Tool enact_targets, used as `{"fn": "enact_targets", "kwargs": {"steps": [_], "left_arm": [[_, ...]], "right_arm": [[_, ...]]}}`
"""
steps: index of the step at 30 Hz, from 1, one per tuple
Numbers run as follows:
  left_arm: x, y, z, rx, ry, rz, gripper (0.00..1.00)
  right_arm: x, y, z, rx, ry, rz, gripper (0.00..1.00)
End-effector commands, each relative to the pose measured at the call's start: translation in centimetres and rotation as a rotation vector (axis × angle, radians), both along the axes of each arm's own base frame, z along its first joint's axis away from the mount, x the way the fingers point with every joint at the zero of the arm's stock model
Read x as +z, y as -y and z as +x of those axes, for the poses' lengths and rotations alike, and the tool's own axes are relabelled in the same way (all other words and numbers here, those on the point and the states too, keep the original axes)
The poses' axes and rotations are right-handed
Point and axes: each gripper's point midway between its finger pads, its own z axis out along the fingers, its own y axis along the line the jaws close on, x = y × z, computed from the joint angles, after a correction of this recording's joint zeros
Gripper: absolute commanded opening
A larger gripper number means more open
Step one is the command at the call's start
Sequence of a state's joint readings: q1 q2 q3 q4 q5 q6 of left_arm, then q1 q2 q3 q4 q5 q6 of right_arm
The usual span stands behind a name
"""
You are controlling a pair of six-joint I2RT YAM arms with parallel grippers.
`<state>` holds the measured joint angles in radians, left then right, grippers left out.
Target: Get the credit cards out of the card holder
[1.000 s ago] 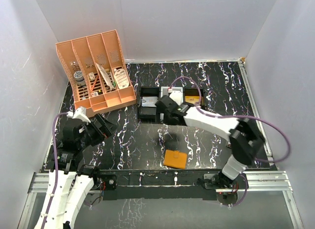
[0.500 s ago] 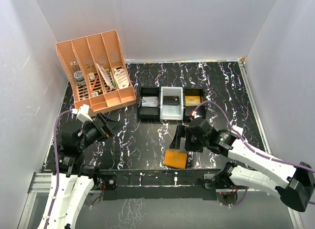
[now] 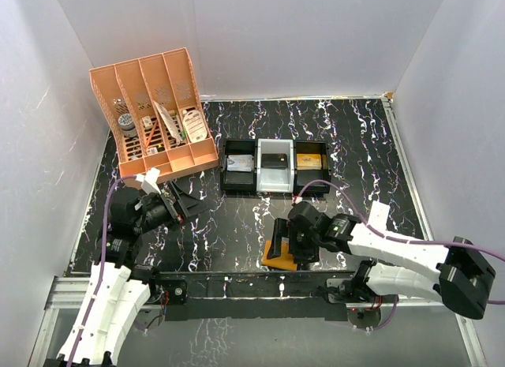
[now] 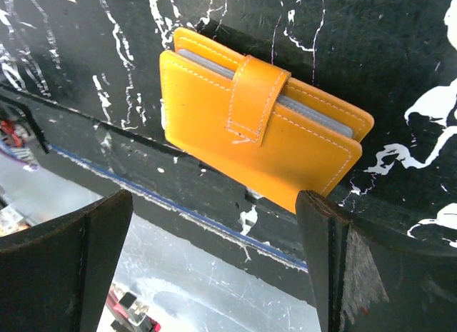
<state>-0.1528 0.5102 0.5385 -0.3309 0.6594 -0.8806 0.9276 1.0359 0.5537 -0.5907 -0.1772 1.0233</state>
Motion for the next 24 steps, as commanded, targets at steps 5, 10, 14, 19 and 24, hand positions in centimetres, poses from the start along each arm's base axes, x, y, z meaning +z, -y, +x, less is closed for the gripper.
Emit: {"fn": "enact_targets", "kwargs": {"steps": [5,10,14,19,24], "left_arm": [[-2.9,0.6,-2.7,-0.034,-0.174,-0.071,0.99],[-3.5,0.7,-2.8,-0.036,-0.206,-0.076,0.99],[-4.0,0.6,-2.7,-0.027,-0.238,-0.069,0.99],[-5.0,0.1,-2.5,0.025,-0.287,-0.042,0.99],[-4.0,0.4,-2.0,0.008,-0.214,-0.07,0.99]], "right_arm": [[-1.3,-3.8,-0.4,-0.008,0.026,-0.021,0.98],[-1.0,-5.8,0.1,-0.037,0.039,0.064,0.98],[2.7,-10.8,0.2,0.007,0.04,0.361,0.98],[9.9,-13.7,1.1,0.15,0.192,0.483,0.98],[9.3,-7.6,5.5,0.101,0.418,0.118,0.83]]}}
